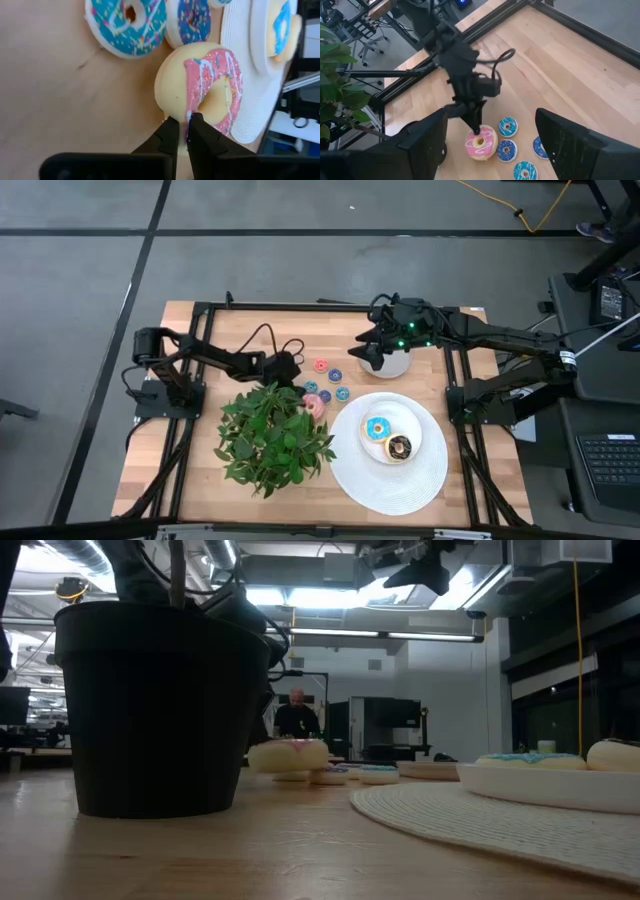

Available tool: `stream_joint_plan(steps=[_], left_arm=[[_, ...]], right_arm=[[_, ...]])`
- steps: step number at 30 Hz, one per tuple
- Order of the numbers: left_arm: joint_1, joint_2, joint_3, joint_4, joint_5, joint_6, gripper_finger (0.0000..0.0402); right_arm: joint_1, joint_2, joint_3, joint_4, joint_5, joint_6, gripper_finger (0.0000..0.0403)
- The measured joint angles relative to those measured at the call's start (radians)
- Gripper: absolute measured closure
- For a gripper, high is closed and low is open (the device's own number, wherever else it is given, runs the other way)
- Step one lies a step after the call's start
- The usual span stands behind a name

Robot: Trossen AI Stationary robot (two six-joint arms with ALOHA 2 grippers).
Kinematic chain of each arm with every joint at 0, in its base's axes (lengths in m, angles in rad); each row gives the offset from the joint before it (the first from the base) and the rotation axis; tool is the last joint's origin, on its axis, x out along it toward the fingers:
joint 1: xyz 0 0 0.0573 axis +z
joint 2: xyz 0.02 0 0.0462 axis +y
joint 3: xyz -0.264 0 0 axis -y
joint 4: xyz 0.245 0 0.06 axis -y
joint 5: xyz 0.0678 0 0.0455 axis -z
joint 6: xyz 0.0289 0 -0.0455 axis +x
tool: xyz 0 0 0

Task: Pick & Place donuts
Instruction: Put the large pink donut onto the white plate

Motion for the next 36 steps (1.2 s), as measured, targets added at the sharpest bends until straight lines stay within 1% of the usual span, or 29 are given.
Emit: stream_joint_plan(steps=[6,10,14,17,23,28,31,36], left_arm=[[0.058,-0.044,0.0,-0.018,0.065,0.031,0.0377],[0.102,-0.093,0.0,-0.038,0.075,0.053,0.0377],[0.154,-0.14,0.0,-0.09,0.124,0.103,0.0377],[0.186,-0.167,0.0,-0.144,0.128,0.141,0.0378],[0.251,-0.208,0.0,-0.239,0.178,0.213,0.0378],[0.284,-0.243,0.0,-0.275,0.185,0.225,0.0383],[0.3,-0.253,0.031,-0.329,0.19,0.25,0.0385],[0.335,-0.255,0.136,-0.47,0.185,0.358,0.0385]], right_arm=[[-0.013,0.0,0.0,-0.039,0.001,0.005,0.01],[-0.031,0.0,0.0,-0.055,0.002,0.004,0.01],[-0.052,0.0,0.0,-0.056,0.002,0.004,0.01],[-0.065,0.0,0.0,-0.059,-0.005,0.01,0.01],[-0.09,0.0,0.0,-0.08,-0.034,0.099,0.01],[-0.097,0.0,0.0,-0.115,-0.035,0.185,0.01],[-0.097,0.0,0.0,-0.114,-0.034,0.189,0.01],[-0.106,0.013,0.0,-0.112,-0.001,0.24,0.01]])
